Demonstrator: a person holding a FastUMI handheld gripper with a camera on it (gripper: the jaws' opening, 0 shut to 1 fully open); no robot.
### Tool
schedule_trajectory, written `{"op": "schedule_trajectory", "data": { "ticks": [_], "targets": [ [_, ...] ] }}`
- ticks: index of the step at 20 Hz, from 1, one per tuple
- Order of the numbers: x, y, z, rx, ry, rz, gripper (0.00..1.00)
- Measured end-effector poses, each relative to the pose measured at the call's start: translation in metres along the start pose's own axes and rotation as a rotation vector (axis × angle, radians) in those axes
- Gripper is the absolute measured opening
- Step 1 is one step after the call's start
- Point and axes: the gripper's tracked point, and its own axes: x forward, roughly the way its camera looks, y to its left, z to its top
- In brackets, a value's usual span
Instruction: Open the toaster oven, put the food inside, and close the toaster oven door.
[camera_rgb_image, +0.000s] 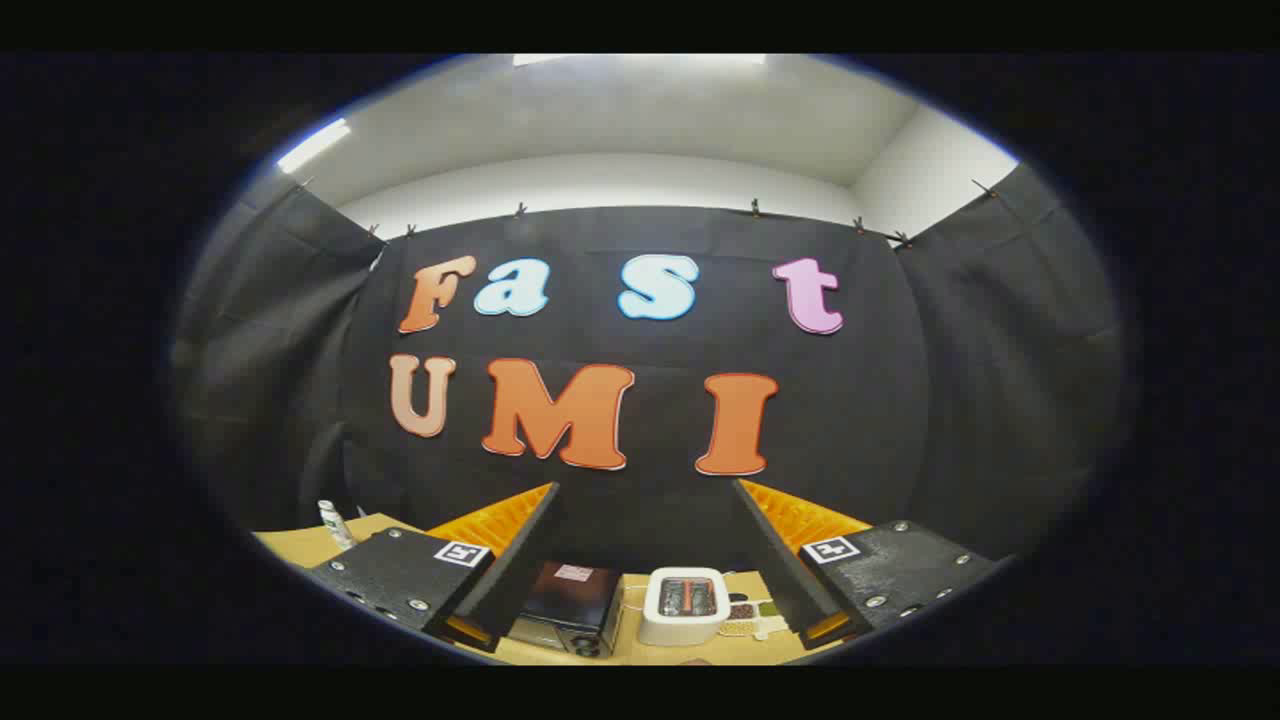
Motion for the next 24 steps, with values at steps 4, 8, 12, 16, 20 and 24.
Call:
{"op": "schedule_trajectory", "data": {
  "ticks": [4,8,12,16,20,24],
  "targets": [
    [-0.004,0.021,0.030,-0.014,-0.035,0.026,0.98],
    [-0.006,0.046,0.048,0.016,-0.061,0.069,0.98],
    [-0.006,0.057,0.060,0.017,-0.083,0.076,0.98],
    [-0.002,0.070,0.057,0.032,-0.068,0.090,0.98],
    [0.001,0.078,0.057,0.040,-0.060,0.087,0.98],
    [0.002,0.088,0.056,0.037,-0.061,0.095,0.98]
  ]
}}
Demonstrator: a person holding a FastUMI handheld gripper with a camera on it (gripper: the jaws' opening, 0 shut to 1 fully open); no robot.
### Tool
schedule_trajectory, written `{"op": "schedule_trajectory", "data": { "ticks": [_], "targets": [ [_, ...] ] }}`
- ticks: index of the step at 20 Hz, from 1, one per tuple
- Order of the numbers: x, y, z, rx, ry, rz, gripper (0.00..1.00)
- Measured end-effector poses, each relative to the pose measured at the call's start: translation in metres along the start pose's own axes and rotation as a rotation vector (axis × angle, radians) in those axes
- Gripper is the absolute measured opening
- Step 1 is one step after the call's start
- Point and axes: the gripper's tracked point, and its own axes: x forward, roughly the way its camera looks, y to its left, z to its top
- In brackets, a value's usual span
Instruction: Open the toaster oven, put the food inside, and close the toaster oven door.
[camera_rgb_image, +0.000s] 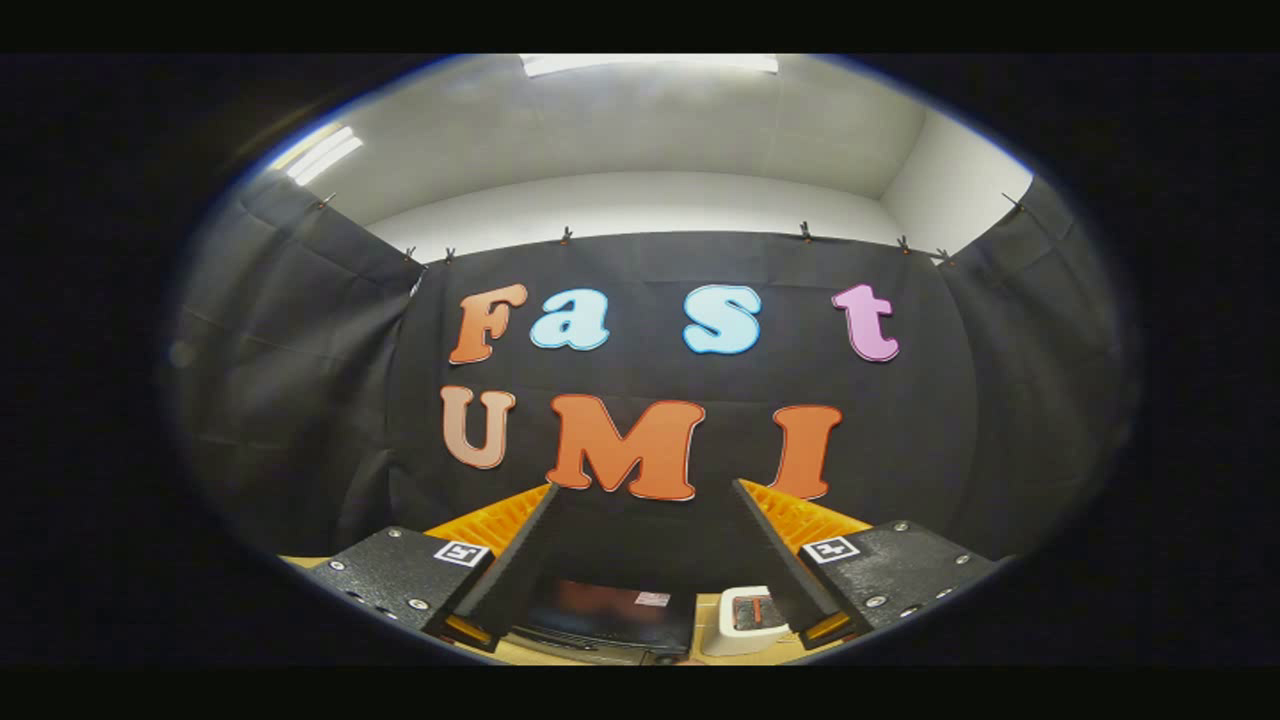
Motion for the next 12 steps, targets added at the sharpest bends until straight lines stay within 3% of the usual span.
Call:
{"op": "schedule_trajectory", "data": {
  "ticks": [12],
  "targets": [
    [0.011,0.010,-0.034,0.026,0.074,-0.004,0.98]
  ]
}}
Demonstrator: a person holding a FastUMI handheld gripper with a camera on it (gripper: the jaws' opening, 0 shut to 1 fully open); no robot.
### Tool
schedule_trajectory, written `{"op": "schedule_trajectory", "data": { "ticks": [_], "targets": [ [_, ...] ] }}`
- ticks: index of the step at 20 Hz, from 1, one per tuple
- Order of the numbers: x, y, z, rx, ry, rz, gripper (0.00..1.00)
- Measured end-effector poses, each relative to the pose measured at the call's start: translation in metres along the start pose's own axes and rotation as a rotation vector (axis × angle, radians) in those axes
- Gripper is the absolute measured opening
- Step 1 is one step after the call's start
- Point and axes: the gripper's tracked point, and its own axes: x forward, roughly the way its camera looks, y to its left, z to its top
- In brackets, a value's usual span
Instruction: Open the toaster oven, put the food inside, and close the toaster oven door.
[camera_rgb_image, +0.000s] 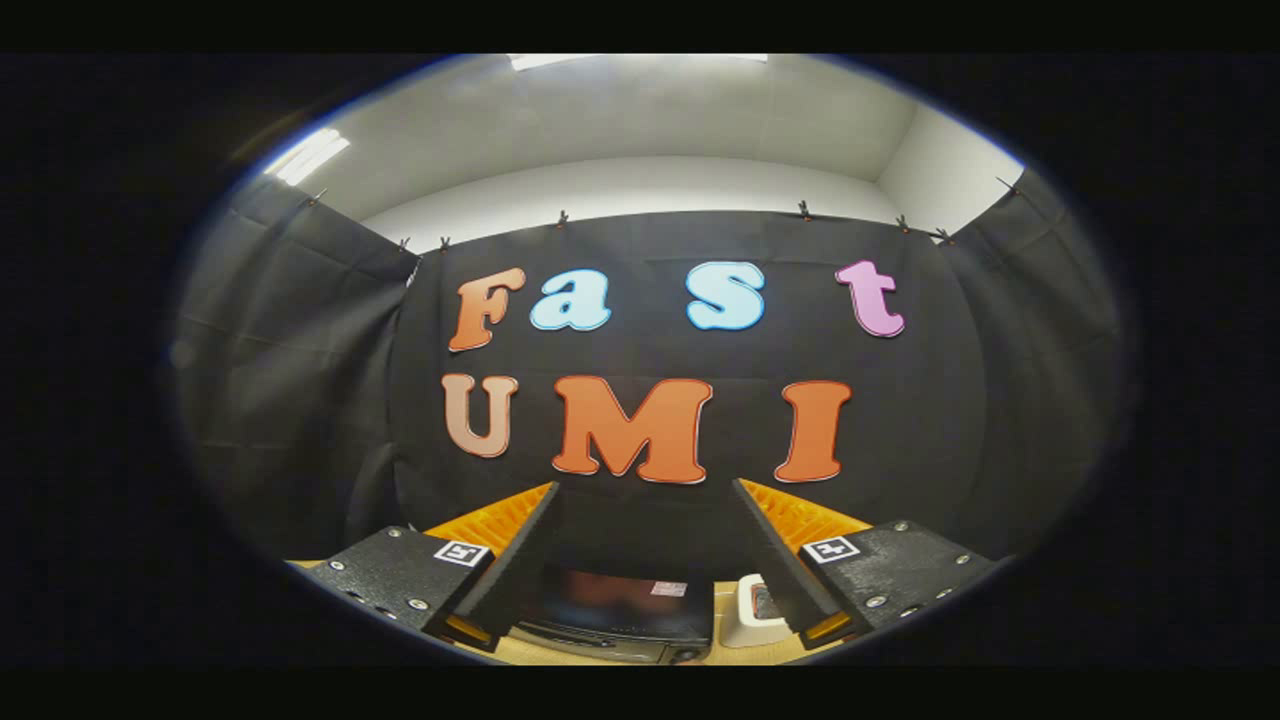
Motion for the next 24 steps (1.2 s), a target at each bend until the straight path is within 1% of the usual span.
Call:
{"op": "schedule_trajectory", "data": {
  "ticks": [4,7,10,15,17,22,24],
  "targets": [
    [0.006,0.008,-0.028,0.000,0.045,0.012,0.98],
    [0.014,0.013,-0.058,0.014,0.094,0.012,0.98],
    [0.022,0.024,-0.098,0.063,0.163,0.029,0.98],
    [0.034,0.045,-0.184,0.158,0.350,0.043,0.98],
    [0.035,0.056,-0.211,0.173,0.405,0.045,0.98],
    [0.034,0.070,-0.268,0.090,0.480,0.046,0.97],
    [0.033,0.075,-0.286,0.085,0.507,0.042,0.98]
  ]
}}
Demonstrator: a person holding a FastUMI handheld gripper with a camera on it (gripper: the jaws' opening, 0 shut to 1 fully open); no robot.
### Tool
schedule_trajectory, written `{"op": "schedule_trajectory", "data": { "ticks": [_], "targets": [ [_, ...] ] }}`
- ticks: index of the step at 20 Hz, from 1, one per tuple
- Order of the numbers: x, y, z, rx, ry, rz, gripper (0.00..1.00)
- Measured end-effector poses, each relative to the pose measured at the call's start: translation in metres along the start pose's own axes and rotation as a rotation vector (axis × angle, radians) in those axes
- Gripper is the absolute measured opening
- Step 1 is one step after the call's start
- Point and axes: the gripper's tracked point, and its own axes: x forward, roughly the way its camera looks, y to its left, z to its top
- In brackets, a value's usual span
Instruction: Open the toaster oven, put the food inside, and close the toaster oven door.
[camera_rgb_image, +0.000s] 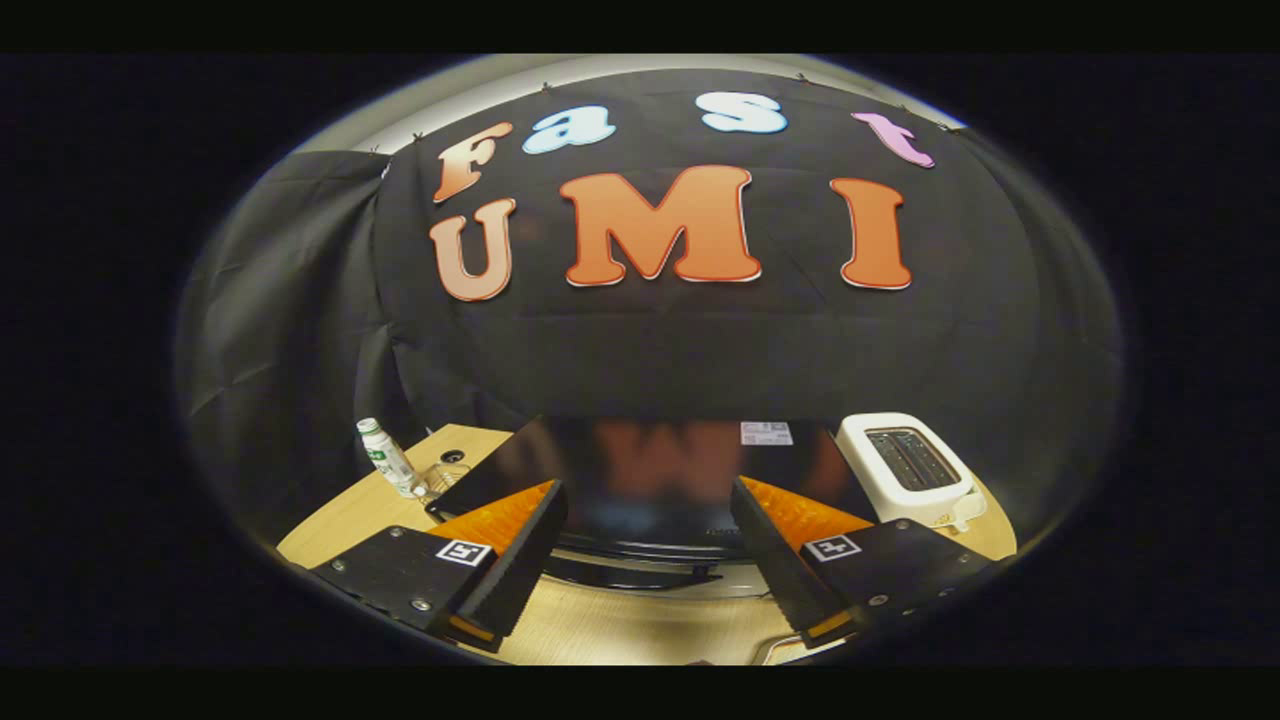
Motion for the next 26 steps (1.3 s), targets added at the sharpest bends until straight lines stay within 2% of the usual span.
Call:
{"op": "schedule_trajectory", "data": {
  "ticks": [6,8,11,13,18,22,26],
  "targets": [
    [0.008,0.005,-0.035,-0.034,0.058,-0.024,0.98],
    [-0.002,0.003,-0.040,-0.082,0.031,-0.051,0.97],
    [-0.009,0.008,-0.036,-0.035,-0.028,-0.050,0.96],
    [-0.017,0.014,-0.045,0.005,-0.021,-0.026,0.92],
    [-0.041,0.021,-0.064,-0.030,0.035,0.023,0.84],
    [-0.071,0.036,-0.104,-0.069,0.143,0.115,0.84],
    [-0.091,0.044,-0.157,-0.040,0.293,0.185,0.84]
  ]
}}
